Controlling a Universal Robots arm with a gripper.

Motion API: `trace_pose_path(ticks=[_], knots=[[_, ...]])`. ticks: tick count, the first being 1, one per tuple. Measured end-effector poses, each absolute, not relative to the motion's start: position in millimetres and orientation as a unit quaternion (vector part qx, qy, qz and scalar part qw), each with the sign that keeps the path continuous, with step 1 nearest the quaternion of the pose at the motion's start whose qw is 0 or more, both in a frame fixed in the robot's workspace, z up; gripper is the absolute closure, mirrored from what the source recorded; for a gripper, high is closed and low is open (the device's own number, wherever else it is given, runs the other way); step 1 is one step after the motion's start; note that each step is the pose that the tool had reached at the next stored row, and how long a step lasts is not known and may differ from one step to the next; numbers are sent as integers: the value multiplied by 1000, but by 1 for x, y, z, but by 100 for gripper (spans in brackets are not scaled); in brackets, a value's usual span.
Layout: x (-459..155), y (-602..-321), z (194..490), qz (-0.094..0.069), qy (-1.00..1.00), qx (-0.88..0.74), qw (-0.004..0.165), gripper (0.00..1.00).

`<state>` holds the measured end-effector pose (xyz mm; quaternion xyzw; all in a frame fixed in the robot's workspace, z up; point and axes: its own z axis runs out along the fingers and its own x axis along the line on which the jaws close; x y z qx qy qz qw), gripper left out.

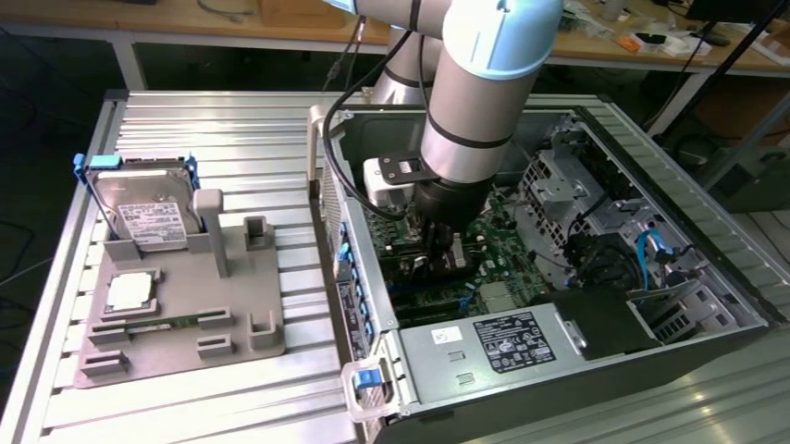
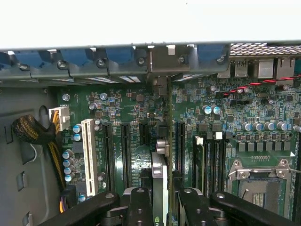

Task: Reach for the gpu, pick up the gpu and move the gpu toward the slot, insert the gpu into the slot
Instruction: 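Insert the gpu into the slot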

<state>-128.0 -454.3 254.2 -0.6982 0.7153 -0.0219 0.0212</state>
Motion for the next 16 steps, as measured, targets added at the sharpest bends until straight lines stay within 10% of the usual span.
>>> trace_pose_path(ticks=[16], knots=[[-128,-454,254,-22,715,-698,21,73]])
